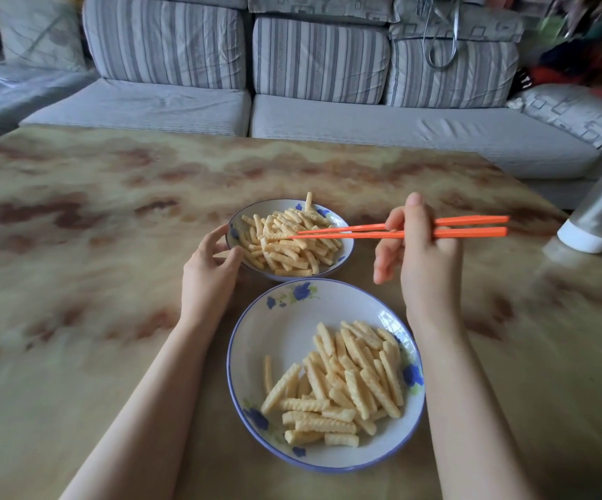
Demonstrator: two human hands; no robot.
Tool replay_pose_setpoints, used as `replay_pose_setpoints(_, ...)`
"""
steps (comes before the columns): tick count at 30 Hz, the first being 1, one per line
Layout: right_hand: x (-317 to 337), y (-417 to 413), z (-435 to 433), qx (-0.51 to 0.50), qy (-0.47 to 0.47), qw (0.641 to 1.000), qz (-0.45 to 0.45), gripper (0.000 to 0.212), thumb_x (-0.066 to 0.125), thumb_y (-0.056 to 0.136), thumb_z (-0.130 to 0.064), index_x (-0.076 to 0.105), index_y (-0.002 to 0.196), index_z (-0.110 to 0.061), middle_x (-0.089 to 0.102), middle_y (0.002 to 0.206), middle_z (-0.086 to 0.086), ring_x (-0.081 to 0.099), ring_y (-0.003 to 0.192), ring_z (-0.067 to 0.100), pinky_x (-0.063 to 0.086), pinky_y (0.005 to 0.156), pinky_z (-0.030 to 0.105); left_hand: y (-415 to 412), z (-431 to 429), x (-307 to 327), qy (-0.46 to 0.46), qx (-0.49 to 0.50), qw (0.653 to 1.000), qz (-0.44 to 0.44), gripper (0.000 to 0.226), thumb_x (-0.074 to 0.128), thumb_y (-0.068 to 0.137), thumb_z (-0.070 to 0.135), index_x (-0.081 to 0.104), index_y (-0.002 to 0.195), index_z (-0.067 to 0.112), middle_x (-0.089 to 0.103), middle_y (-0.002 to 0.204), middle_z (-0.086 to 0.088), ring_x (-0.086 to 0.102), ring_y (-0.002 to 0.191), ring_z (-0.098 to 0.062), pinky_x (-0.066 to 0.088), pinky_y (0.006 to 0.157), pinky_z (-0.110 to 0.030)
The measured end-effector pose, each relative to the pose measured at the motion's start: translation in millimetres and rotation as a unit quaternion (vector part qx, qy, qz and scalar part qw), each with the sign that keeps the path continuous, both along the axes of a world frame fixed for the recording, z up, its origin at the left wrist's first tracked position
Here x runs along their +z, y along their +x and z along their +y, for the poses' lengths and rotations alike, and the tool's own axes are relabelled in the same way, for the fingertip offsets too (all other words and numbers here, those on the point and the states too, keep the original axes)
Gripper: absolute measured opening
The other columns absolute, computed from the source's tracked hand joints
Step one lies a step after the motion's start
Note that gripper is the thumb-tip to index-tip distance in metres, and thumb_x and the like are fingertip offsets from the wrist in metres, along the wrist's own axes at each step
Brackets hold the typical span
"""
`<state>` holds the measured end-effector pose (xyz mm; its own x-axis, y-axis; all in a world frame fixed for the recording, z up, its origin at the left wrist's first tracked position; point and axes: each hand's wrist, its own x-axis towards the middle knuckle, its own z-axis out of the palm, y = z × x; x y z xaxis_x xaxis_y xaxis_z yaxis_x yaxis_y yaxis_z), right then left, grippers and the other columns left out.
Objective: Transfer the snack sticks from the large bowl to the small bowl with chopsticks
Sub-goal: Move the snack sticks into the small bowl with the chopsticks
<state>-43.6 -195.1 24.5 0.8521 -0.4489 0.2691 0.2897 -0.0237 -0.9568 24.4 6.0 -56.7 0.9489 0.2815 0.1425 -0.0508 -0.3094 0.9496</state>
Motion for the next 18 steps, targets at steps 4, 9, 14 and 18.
replay_pose_setpoints(4,1.3,-0.1,-2.6,0.004,0.003,1.000,-0.006,0.041,0.040,0.103,-0.029,0.050,0.068,-0.012,0.045,0.037,0.002,0.042,0.031,0.019,0.033,0.036,0.025,-0.7,-0.6,1.2,0.004,0.003,1.000,-0.001,0.040,0.057,0.089,0.018,0.058,0.127,0.028,0.067,0.100,0.006,0.062,0.070,0.000,0.042,0.062,-0.005)
replay_pose_setpoints(9,18.7,-13.1,-15.6,0.024,0.003,0.999,-0.031,0.041,0.039,0.103,-0.027,0.048,0.066,-0.012,0.042,0.034,0.001,0.038,0.027,0.019,0.026,0.035,0.020,-0.9,-0.8,1.5,-0.002,0.001,1.000,0.000,0.042,0.056,0.089,0.017,0.059,0.129,0.027,0.067,0.101,0.006,0.064,0.072,-0.004,0.047,0.070,-0.018)
replay_pose_setpoints(14,36.6,-35.4,-25.7,0.171,-0.078,0.982,0.032,0.043,0.042,0.099,-0.032,0.047,0.062,-0.012,0.037,0.035,0.003,0.031,0.026,0.020,0.027,0.034,0.018,-1.7,-0.8,2.0,0.010,0.003,1.000,-0.001,0.040,0.057,0.089,0.016,0.059,0.128,0.028,0.067,0.100,0.007,0.062,0.074,0.001,0.044,0.069,-0.010)
replay_pose_setpoints(18,43.5,-48.8,-21.7,0.269,-0.120,0.953,0.077,0.040,0.046,0.090,-0.040,0.049,0.060,-0.014,0.038,0.034,0.007,0.033,0.023,0.020,0.026,0.033,0.016,-1.2,-1.1,0.9,0.001,-0.001,1.000,0.002,0.042,0.057,0.088,0.017,0.059,0.129,0.028,0.069,0.101,0.005,0.067,0.086,-0.015,0.049,0.082,-0.028)
